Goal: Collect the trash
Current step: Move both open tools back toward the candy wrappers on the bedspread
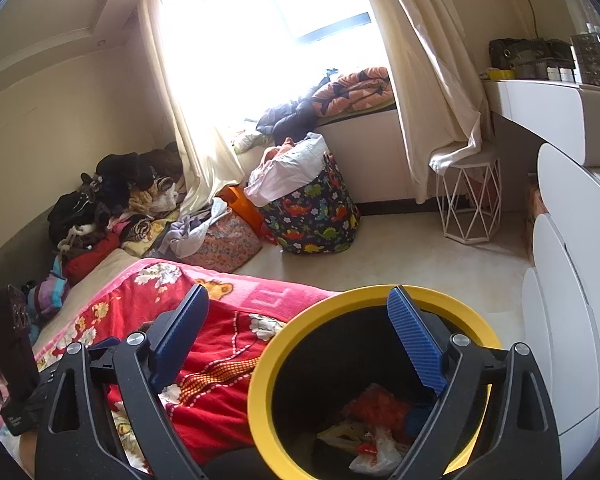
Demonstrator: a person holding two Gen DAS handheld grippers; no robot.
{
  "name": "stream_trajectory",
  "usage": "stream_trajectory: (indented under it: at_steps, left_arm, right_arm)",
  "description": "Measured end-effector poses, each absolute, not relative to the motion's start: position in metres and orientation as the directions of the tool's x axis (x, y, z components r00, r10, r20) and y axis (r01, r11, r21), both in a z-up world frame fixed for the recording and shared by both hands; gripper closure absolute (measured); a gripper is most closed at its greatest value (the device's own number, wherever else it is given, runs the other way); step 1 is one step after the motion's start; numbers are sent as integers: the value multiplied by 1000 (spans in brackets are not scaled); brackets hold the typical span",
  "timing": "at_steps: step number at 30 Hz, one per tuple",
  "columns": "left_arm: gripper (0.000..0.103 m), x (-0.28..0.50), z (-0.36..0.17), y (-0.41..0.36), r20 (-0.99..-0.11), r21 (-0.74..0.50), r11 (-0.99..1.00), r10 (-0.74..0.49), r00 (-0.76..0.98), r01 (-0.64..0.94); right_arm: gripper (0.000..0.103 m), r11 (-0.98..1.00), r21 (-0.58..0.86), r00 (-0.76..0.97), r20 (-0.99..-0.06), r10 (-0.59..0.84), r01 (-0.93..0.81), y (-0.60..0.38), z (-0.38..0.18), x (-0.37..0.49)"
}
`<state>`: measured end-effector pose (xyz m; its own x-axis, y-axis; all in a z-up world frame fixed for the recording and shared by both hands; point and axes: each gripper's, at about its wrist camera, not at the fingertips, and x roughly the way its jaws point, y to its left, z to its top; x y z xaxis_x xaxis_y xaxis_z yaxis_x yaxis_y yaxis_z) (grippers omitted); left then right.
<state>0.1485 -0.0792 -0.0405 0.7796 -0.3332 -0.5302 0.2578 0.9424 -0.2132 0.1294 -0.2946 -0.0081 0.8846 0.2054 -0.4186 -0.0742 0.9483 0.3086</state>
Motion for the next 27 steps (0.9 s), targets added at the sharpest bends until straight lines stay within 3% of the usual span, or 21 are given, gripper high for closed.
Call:
stream_trajectory:
  at_steps: [15,27]
  left_arm:
    - [11,158,-38,-28,-501,-238,958,-260,825,158]
    - [11,167,-43,23,-495,-266,963,-178,851,46]
  right_arm:
    - [11,951,265,871,-415,264,-161,-242,-8,137]
    - [10,934,214,811,-465,356,-287,-167,-22,152]
